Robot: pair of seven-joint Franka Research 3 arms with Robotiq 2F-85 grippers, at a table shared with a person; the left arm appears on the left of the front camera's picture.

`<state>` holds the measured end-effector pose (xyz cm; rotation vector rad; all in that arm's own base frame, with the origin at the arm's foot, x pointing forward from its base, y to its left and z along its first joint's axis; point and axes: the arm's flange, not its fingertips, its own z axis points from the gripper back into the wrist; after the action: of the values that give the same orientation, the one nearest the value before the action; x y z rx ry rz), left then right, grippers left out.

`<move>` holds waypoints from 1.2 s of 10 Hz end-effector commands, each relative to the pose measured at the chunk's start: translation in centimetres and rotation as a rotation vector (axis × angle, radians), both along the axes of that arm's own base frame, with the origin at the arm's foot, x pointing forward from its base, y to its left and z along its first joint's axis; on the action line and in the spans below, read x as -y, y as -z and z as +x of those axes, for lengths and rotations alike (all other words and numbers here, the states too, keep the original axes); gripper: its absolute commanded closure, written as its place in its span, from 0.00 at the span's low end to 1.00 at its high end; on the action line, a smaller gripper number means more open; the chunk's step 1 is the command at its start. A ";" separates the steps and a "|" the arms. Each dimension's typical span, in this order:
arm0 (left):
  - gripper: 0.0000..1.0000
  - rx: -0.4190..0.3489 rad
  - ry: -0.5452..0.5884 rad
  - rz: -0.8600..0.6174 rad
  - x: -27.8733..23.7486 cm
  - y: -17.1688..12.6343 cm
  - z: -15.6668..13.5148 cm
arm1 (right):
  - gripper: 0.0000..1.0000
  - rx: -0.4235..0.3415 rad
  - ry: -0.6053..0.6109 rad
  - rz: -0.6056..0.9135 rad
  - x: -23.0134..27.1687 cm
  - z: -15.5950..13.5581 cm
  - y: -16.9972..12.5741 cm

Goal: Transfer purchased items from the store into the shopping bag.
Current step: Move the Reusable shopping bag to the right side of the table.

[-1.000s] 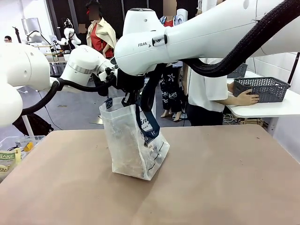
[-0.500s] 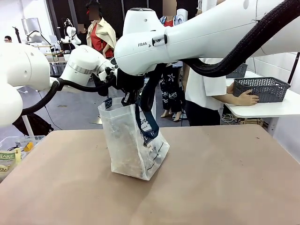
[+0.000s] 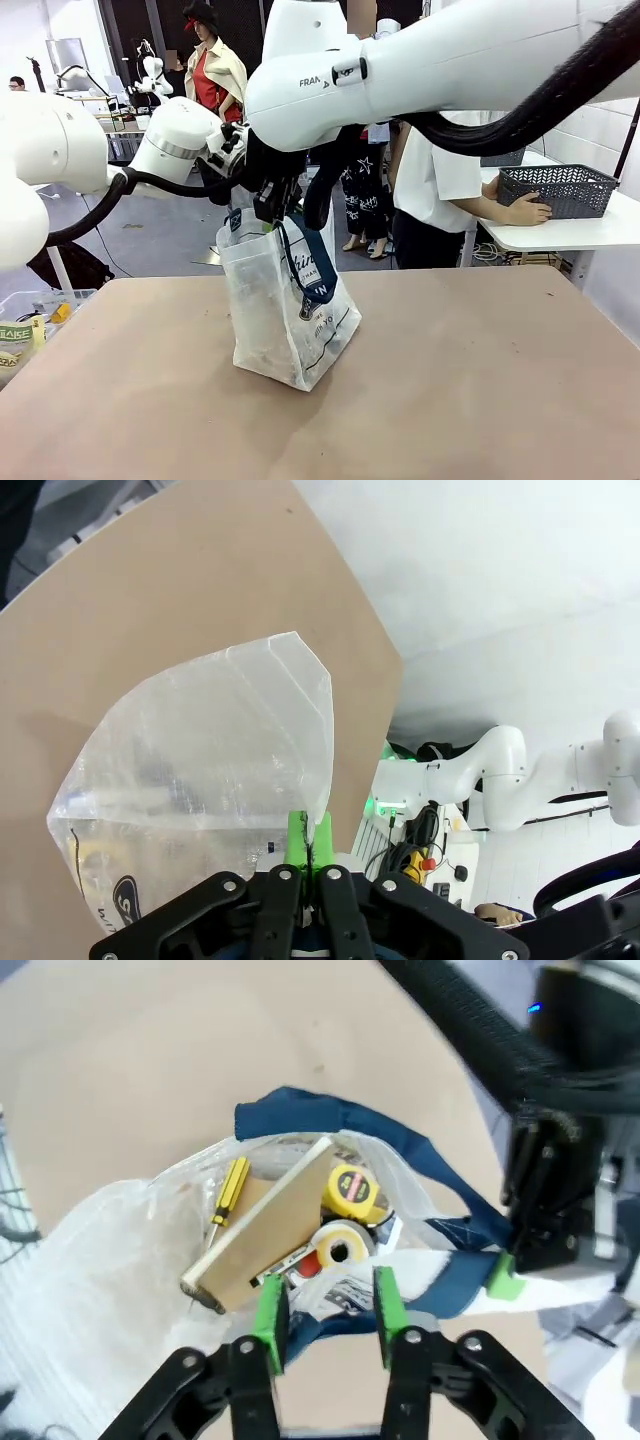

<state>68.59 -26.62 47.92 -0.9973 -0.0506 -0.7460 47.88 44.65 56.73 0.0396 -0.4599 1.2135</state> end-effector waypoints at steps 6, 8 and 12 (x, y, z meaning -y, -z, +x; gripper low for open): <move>1.00 0.006 -0.008 0.046 -0.2 0.6 -0.2 | 0.00 0.114 0.366 0.149 10.6 -3.8 -3.7; 1.00 0.005 -0.006 0.051 -0.2 0.6 -0.3 | 0.00 0.091 0.547 0.224 15.5 -3.2 -4.8; 1.00 0.010 -0.006 0.086 0.6 0.8 -0.3 | 0.00 0.018 0.944 0.366 28.1 -1.5 -5.7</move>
<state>68.52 -26.97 47.59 -0.9743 -0.0484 -0.7513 47.13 17.88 63.40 0.0831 -0.5987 0.2985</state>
